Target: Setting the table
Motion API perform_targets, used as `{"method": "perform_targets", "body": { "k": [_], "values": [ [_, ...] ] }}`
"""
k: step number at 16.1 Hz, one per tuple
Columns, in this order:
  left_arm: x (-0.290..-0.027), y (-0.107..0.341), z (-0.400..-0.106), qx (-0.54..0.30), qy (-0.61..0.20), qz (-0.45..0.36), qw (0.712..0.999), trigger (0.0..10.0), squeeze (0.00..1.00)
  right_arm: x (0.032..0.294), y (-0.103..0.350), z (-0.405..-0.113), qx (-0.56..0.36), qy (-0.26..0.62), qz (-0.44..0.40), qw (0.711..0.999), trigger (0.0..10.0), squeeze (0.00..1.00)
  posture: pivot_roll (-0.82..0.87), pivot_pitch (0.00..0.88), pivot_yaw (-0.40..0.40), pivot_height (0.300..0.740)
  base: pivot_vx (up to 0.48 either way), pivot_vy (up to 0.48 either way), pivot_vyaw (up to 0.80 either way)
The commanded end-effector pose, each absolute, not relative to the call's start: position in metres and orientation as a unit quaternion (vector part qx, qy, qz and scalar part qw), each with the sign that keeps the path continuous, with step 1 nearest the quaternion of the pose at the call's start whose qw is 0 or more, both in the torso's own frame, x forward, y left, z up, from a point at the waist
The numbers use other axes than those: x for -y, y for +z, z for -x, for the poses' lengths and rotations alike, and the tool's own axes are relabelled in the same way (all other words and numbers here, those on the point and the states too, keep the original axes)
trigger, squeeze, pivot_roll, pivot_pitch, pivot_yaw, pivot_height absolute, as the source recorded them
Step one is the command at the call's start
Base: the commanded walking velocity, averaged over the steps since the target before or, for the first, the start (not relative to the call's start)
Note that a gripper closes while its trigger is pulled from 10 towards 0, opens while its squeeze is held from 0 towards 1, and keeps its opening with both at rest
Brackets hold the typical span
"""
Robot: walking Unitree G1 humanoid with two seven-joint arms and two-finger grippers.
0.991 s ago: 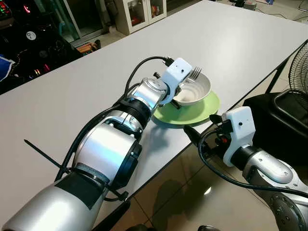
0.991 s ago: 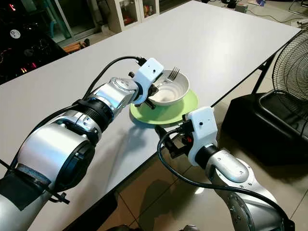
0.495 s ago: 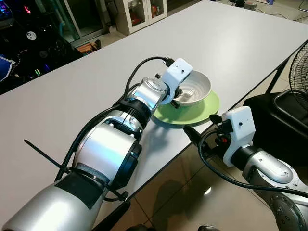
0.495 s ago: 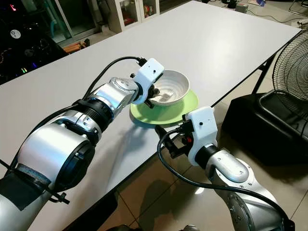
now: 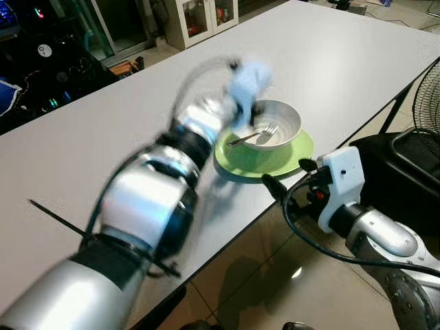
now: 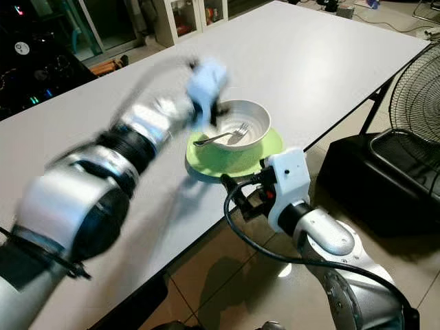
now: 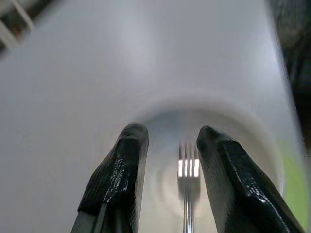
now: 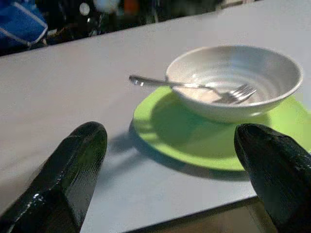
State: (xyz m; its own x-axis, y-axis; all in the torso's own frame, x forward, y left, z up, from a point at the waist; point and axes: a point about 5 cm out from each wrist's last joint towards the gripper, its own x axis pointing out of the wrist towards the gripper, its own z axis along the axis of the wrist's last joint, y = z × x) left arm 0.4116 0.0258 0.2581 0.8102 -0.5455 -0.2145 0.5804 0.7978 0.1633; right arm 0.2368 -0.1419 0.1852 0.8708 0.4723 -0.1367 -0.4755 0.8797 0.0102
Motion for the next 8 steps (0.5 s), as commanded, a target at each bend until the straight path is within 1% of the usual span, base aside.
{"method": "perform_targets", "body": {
  "k": [1, 3, 4, 5, 6, 7, 8],
  "values": [
    [-0.030, 0.283, -0.414, -0.028, -0.304, -0.072, 0.950, 10.0, 0.00, 0.142, 0.191, -0.238, -0.050, 0.240, 0.001, 0.970, 10.0, 0.00, -0.10, 0.013, 0.118, 0.740, 0.000, 0.000, 0.00],
    [-0.036, 0.287, -0.414, 0.028, -0.295, -0.063, 0.953, 10.0, 0.00, 0.147, 0.200, -0.243, -0.019, 0.207, -0.042, 0.977, 10.0, 0.00, -0.07, 0.000, 0.085, 0.740, 0.000, 0.000, 0.00],
    [-0.038, 0.285, -0.413, 0.040, -0.291, -0.059, 0.954, 10.0, 0.00, 0.147, 0.203, -0.244, -0.012, 0.204, -0.051, 0.978, 10.0, 0.00, -0.07, 0.000, 0.083, 0.740, 0.000, 0.000, 0.00],
    [-0.043, 0.281, -0.409, 0.069, -0.280, -0.041, 0.957, 10.0, 0.00, 0.145, 0.207, -0.246, 0.003, 0.202, -0.057, 0.978, 10.0, 0.00, -0.06, 0.000, 0.070, 0.740, 0.000, 0.000, 0.00],
    [-0.053, 0.275, -0.396, 0.112, -0.252, -0.042, 0.960, 10.0, 0.00, 0.140, 0.212, -0.248, 0.024, 0.209, -0.049, 0.976, 10.0, 0.00, -0.05, 0.000, 0.060, 0.740, 0.000, 0.000, 0.00],
    [-0.057, 0.272, -0.391, 0.121, -0.244, -0.045, 0.961, 10.0, 0.00, 0.138, 0.213, -0.248, 0.029, 0.213, -0.053, 0.975, 10.0, 0.00, -0.04, 0.000, 0.059, 0.740, 0.000, 0.000, 0.80],
    [-0.068, 0.265, -0.376, 0.130, -0.217, -0.060, 0.966, 10.0, 0.00, 0.133, 0.215, -0.248, 0.037, 0.217, -0.058, 0.974, 10.0, 0.00, -0.04, 0.000, 0.057, 0.740, 0.000, 0.000, 0.80]
  ]
}}
